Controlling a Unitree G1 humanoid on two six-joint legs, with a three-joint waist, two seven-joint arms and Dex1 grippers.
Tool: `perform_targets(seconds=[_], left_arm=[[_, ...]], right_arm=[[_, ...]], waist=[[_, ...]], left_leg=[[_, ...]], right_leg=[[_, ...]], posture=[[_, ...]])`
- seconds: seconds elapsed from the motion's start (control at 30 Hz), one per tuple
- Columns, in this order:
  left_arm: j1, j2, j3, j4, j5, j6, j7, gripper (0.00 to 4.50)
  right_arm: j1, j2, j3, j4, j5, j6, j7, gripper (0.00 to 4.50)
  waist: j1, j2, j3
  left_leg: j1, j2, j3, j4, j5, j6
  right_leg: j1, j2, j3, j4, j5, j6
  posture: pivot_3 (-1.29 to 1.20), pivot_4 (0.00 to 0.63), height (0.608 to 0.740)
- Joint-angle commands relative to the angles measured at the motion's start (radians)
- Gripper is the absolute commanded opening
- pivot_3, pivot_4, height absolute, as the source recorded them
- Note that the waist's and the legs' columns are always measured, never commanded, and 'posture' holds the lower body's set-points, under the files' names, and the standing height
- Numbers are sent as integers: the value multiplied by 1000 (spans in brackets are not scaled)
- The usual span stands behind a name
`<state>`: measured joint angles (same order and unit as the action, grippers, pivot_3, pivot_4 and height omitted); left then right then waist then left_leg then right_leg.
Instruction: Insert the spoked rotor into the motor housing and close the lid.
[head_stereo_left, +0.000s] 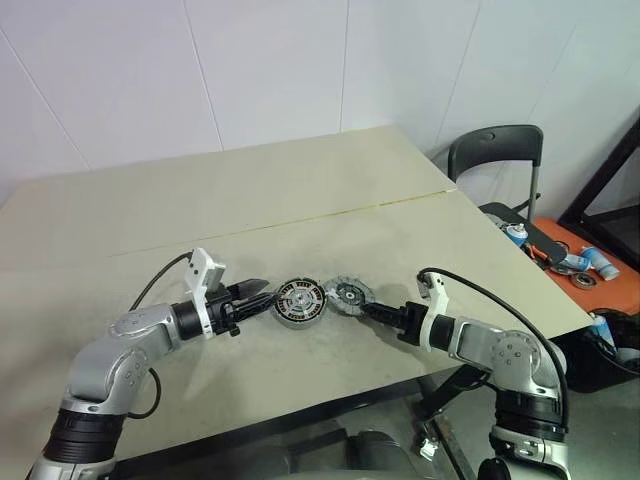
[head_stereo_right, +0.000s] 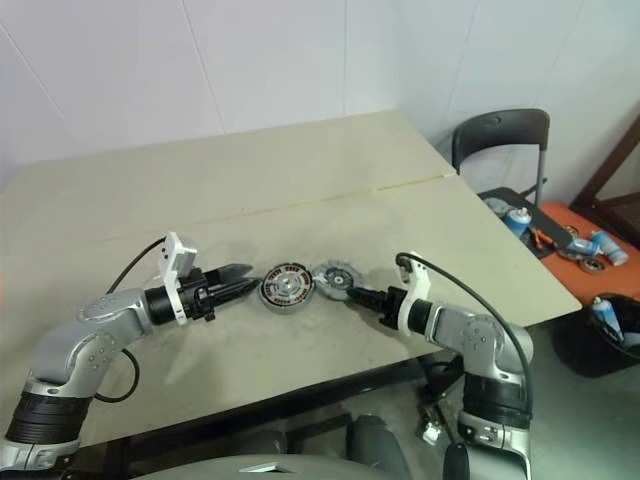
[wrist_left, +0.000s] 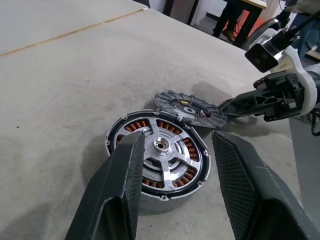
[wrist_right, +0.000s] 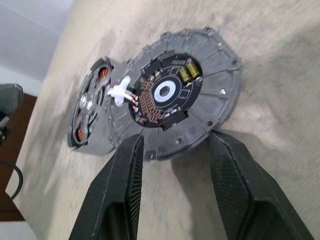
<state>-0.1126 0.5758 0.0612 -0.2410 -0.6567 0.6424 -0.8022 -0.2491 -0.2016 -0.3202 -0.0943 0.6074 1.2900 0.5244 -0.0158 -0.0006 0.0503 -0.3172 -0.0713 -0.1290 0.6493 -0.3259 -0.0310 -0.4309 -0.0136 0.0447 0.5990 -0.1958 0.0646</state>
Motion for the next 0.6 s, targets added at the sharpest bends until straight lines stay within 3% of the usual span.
perform_targets(seconds=[0.03,0.57,0.6], left_arm=[[-16,-2,6,-25,5,-11,0,2277],[-13,-22,-10,-13,41,-18,-4,2277],[-12,-22,-10,-15,41,-18,-3,2277]], right_arm=[[9,17,-10,24,1,-59,-39,2059],[18,63,11,60,3,-150,-127,2059],[17,65,12,62,3,-153,-132,1888]], waist=[[0,0,0],[-5,-4,-2],[-5,-4,-2]], left_leg=[[0,0,0,0,0,0],[13,1,2,0,0,0],[14,1,2,0,0,0]], right_leg=[[1,0,0,0,0,0],[19,1,1,-1,-2,-2],[20,1,1,-1,-2,-2]], posture=[[0,0,740],[0,0,740],[0,0,740]])
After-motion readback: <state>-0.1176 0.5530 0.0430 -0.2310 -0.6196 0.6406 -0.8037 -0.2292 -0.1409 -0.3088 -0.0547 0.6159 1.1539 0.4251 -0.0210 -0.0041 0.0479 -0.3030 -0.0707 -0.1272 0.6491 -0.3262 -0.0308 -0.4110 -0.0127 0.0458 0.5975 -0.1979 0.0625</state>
